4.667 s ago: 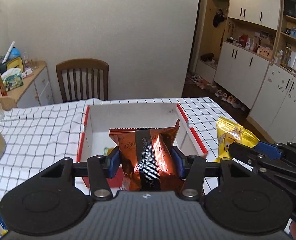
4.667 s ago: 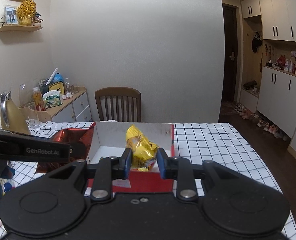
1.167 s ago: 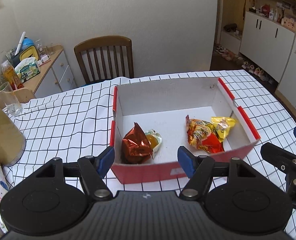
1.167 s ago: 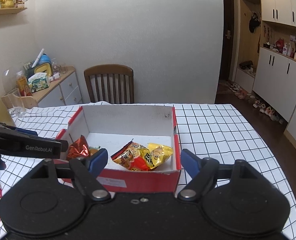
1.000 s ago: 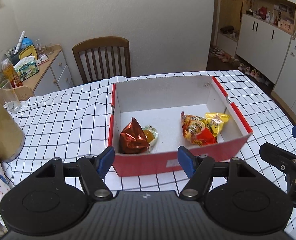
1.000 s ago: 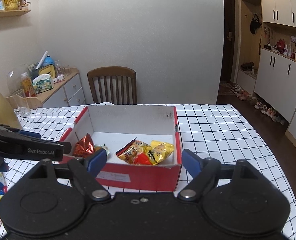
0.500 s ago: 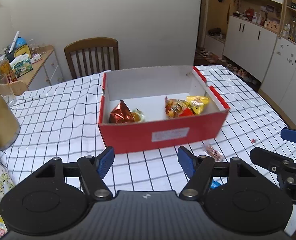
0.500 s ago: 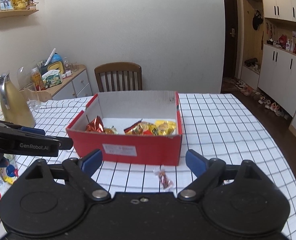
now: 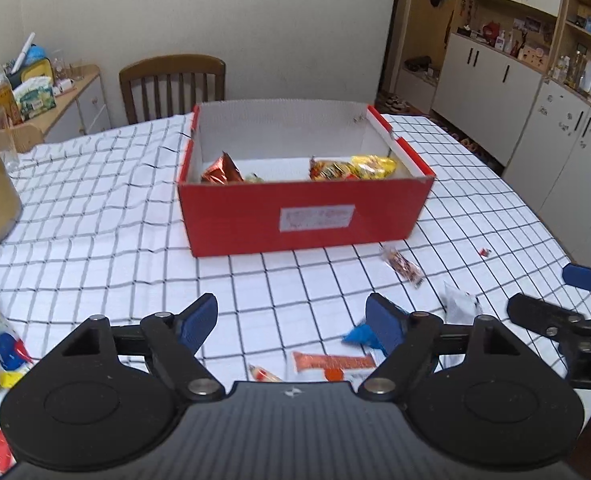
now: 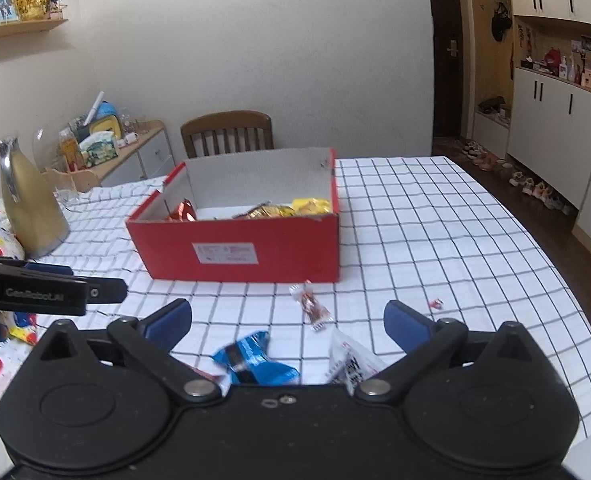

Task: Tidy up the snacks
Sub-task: 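Move both tools back from the box toward the snacks on the table, then grasp the white-orange pastry with the left tool while the right tool grasps the silver-white bag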

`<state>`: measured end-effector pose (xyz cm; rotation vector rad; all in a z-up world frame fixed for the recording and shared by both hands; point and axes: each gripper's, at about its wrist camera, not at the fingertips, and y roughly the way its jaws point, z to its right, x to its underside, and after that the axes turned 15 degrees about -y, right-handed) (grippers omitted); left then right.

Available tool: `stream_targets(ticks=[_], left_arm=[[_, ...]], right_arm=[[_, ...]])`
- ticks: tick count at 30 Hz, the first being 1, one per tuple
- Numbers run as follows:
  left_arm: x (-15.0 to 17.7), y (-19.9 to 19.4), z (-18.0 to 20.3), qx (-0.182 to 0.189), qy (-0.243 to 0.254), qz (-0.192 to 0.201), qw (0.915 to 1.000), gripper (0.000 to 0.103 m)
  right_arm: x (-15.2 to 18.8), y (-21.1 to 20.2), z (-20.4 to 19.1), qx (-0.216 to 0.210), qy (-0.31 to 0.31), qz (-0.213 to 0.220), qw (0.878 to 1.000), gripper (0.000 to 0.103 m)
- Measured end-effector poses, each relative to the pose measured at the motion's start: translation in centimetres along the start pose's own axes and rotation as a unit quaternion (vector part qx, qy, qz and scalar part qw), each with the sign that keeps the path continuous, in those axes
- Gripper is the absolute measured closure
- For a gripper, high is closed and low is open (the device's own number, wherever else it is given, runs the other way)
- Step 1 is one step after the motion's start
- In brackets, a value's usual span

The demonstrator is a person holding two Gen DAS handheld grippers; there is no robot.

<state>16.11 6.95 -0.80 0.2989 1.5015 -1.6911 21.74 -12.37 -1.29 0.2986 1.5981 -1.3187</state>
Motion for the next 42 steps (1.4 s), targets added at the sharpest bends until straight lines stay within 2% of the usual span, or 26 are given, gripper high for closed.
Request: stream_targets(ticks=[11,20,28,32,37,42], left_arm=[[4.1,3.3,0.9,0.012,0.017,-0.045,0.9988,0.020],[6.3,5.6,2.9,0.009,0.049,-0.082,0.9953,0.020],[7.0,6.8,3.6,-0.023,0.067,-0.070,0.9951,0.020],[7.0,7.2,3.7,-0.027,0.067,-0.067,0.9951,0.018],[7.0,8.0,3.3,-0.036,0.057,-0.071,0.9952,0.010],[7.0,8.6,2.9,-0.032,0.045,-0.078,0.9954,0.010]], right_arm=[[3.7,2.3,0.9,0.020,0.027,-0.043,0.999,0.000],[4.9,4.2,1.3,0.025,0.037,-0.069,0.997,0.000],[5.0,5.2,1.5,0.031,0.043,-0.077,0.996,0.001],[5.3,6.1,1.6,0.036,0.050,-0.088,0.994,0.001],[5.7,6.7,1.6,0.042,0.051,-0.096,0.993,0.001],[6.3,6.8,1.7,0.037,0.058,-0.099,0.993,0.001]])
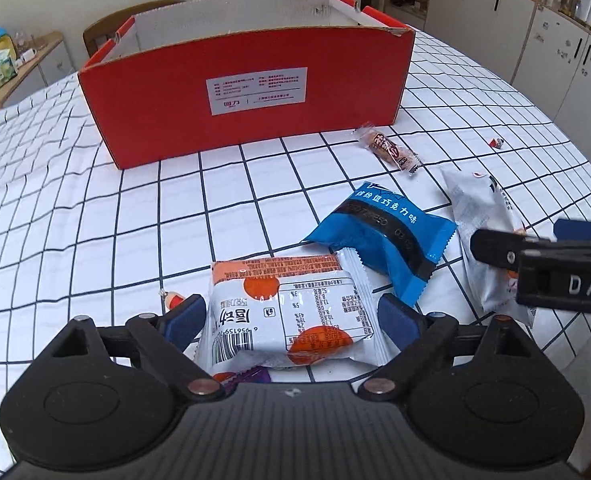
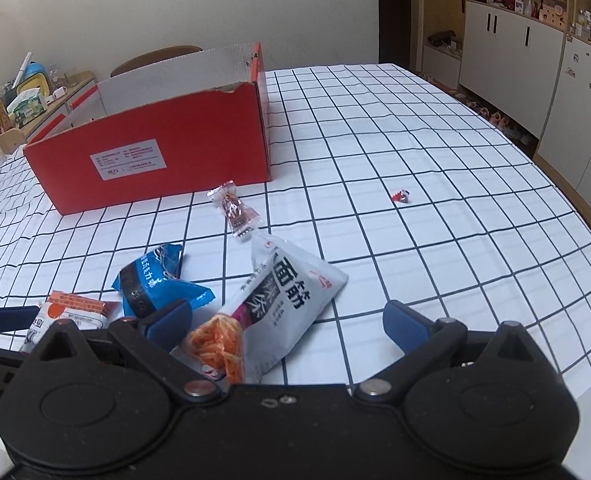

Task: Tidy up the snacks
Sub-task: 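Grasp the white-orange pastry with the left tool while the right tool grasps the silver-white bag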

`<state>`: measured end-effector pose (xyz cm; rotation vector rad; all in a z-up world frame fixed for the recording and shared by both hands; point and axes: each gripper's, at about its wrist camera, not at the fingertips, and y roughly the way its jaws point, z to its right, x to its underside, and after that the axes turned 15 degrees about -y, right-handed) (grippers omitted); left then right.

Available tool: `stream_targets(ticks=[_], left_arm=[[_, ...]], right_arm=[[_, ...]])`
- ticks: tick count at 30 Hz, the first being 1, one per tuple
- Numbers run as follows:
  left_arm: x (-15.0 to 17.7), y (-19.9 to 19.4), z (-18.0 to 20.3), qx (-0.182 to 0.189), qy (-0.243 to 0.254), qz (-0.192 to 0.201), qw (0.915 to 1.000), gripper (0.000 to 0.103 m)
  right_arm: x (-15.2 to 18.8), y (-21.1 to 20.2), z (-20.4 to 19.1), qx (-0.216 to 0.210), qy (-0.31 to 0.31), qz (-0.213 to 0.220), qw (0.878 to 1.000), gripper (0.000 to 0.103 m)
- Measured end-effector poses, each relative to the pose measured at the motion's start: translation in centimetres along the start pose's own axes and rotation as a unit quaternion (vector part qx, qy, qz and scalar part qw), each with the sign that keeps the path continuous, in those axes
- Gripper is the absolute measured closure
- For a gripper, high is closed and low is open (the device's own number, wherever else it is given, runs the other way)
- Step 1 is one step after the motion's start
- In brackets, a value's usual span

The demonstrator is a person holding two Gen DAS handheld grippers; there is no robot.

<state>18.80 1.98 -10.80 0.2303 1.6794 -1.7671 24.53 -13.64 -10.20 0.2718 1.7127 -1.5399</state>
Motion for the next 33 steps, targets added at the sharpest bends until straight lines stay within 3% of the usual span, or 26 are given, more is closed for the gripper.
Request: stream_targets(ticks=[4,8,10,15,18,33], left_arm=[[0.1,-0.1,-0.2,0.004,-0.007,0.004,1.0000,0.010],[0.0,-0.2,-0.3,0.006,-0.015,0.000,0.9999,0.010],[-0.1,-0.3,-0.4,0.008,-0.019,-0.003,0.9998,0.012],[-0.1,-0.7,-0.3,0.010,-0.020,0.001,0.9998,0.022],[-0.2,-1.1,-0.4,0.011,-0.022,0.002,0.9997,0.033],[-0.4,-2.0,-1.9,0.019,-0.052,-0.002,0.9985,0.038]], right_arm=[[0.4,0.1,0.1,-0.010,0.010,-0.005,1.000,0.008],[0.5,0.0,0.2,-0.024,0.015,-0.005,1.000,0.028],[0.5,-0.2,0.0,-0.025,0.007,-0.003,1.000,0.034],[0.5,-0.3,0.0,-0.031,0.003,-0.002,1.000,0.063],[0.5,-0.4,-0.1,-0.025,-0.004,0.003,1.000,0.067],[0.3,-2.5,0.1,-0.024,-0.012,0.035,0.999,0.074]])
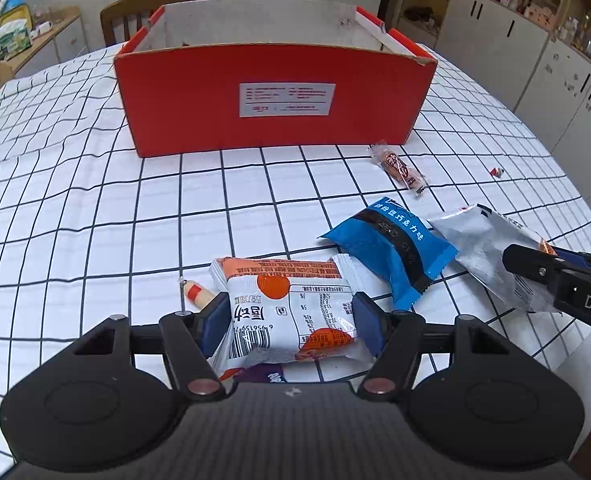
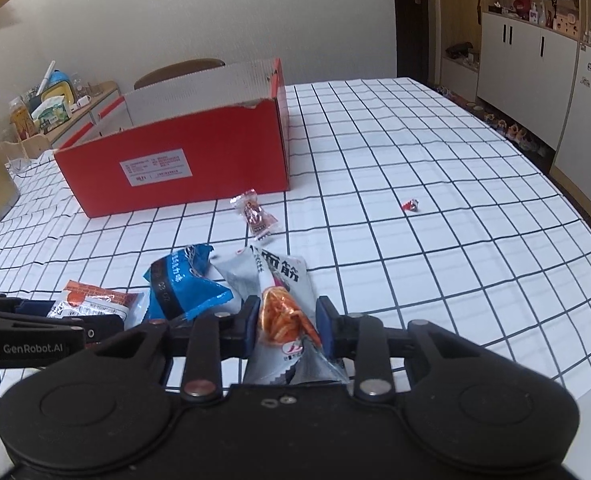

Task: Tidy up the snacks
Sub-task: 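Grasp the white-orange pastry with the left tool while the right tool grasps the silver-white bag, then lift and carry the pastry and silver-white bag over the red box with both tools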

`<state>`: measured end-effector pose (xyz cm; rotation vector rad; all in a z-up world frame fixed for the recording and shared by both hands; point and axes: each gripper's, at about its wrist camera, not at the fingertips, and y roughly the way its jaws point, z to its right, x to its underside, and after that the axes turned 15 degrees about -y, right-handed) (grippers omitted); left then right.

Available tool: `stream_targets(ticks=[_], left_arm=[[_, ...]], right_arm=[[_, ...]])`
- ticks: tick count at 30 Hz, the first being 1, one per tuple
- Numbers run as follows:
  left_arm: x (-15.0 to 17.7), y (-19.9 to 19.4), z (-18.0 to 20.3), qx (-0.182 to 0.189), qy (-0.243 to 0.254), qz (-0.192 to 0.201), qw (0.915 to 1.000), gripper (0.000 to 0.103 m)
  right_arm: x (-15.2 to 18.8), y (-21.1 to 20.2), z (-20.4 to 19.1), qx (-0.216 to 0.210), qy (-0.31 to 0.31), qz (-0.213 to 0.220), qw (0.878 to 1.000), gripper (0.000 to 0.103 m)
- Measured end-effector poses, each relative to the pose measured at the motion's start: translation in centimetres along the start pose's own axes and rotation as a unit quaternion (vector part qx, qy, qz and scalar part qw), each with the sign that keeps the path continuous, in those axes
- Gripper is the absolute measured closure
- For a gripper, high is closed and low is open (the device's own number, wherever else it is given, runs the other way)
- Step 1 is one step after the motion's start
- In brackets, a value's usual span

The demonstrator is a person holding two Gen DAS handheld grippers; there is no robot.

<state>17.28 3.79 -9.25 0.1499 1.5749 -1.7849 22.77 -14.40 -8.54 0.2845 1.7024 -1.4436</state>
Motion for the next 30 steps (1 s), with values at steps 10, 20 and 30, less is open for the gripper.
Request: stream_targets(ticks=[10,20,30], left_arm=[[-0.7,-2.5,-0.6,0.016,-0.010,0.017,0.9997,0.038],[-2.5,-4.8,-0.2,0.028,-0.014,0.042,0.9986,0.038],[-5.4,-7.5,1.8,0.040,0.002,0.084,0.9956,0.037]], right_arm=[[-0.7,-2.2,-0.3,0.003,-0.012,0.032,0.999,0.080],[-2.5,-4.3,-0.5,0.002,-0.015,0.068,0.998,0.081],[-5.7,-6.3,-0.9,0.002,-0.025,0.111,0.993,0.081]])
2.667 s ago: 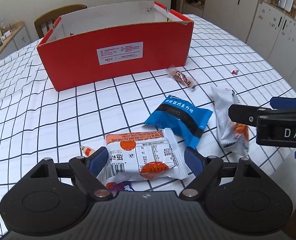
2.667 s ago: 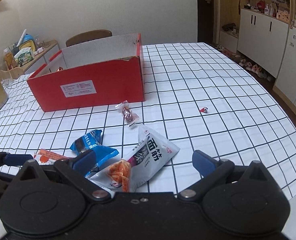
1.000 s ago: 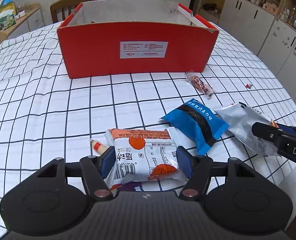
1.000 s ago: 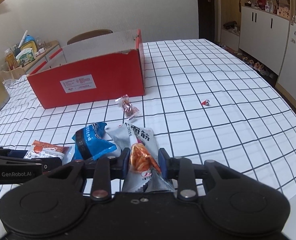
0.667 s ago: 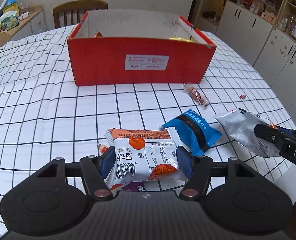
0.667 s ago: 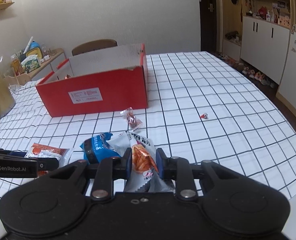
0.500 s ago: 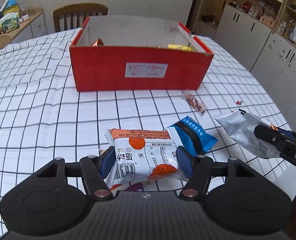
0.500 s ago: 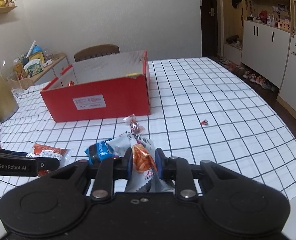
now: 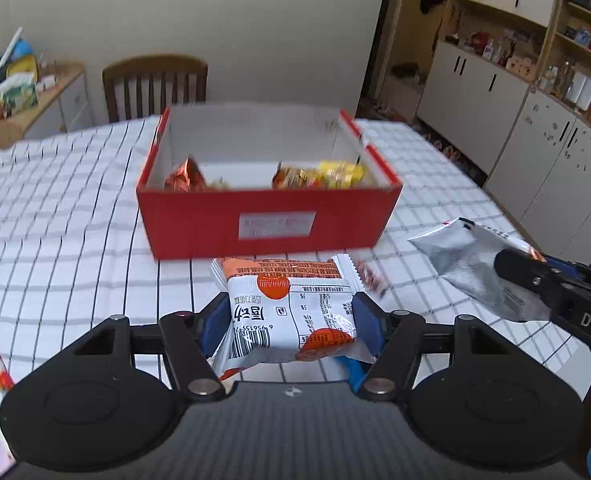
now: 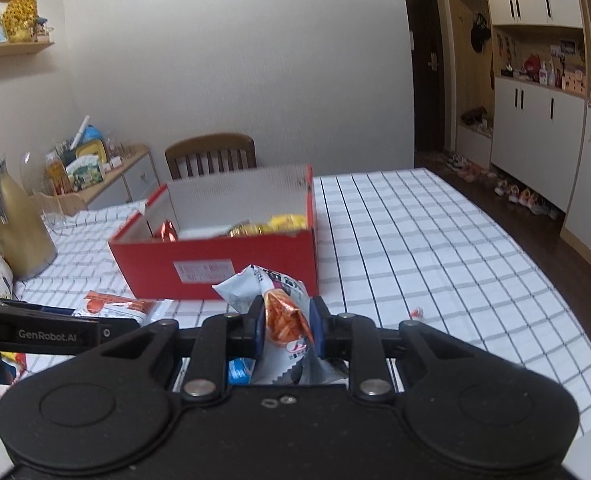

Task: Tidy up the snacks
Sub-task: 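Lift and carry the pastry and silver-white bag over the red box with both tools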

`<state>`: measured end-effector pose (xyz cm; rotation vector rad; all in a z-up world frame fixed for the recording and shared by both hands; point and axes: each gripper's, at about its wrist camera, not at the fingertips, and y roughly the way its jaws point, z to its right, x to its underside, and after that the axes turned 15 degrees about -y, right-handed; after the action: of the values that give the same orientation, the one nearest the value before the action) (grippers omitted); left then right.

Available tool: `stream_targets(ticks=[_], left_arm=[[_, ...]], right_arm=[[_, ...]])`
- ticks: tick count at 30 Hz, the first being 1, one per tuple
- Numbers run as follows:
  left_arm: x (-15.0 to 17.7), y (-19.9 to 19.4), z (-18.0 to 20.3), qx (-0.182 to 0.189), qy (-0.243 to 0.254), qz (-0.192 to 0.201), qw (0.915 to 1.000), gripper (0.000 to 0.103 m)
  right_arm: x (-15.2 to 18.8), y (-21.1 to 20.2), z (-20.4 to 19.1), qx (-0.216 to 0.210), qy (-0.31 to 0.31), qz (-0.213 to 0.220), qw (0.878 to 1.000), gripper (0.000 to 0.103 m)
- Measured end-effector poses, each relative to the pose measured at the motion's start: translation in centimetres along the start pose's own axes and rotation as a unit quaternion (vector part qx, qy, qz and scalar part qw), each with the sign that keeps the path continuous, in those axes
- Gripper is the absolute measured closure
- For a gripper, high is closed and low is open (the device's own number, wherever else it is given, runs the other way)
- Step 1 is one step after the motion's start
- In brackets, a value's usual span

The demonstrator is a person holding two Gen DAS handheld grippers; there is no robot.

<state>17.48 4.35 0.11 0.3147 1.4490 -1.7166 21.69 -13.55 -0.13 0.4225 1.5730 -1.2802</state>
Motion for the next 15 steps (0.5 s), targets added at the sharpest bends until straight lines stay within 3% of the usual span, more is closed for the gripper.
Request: stream_targets(ticks=[4,15], left_arm=[[-1.7,-0.3,0.8,-0.006,0.009,0.026,0.9996,0.037],[-6.3,0.6,1.4,-0.013,0.003,0.052,0.9986,0.037]], right_arm=[[-1.6,0.0,0.0,0.004,-0.005,0.016,1.000,0.081],[-4.8,1.7,-0.3,0.004,-0.010,0.037,0.999,0.081]])
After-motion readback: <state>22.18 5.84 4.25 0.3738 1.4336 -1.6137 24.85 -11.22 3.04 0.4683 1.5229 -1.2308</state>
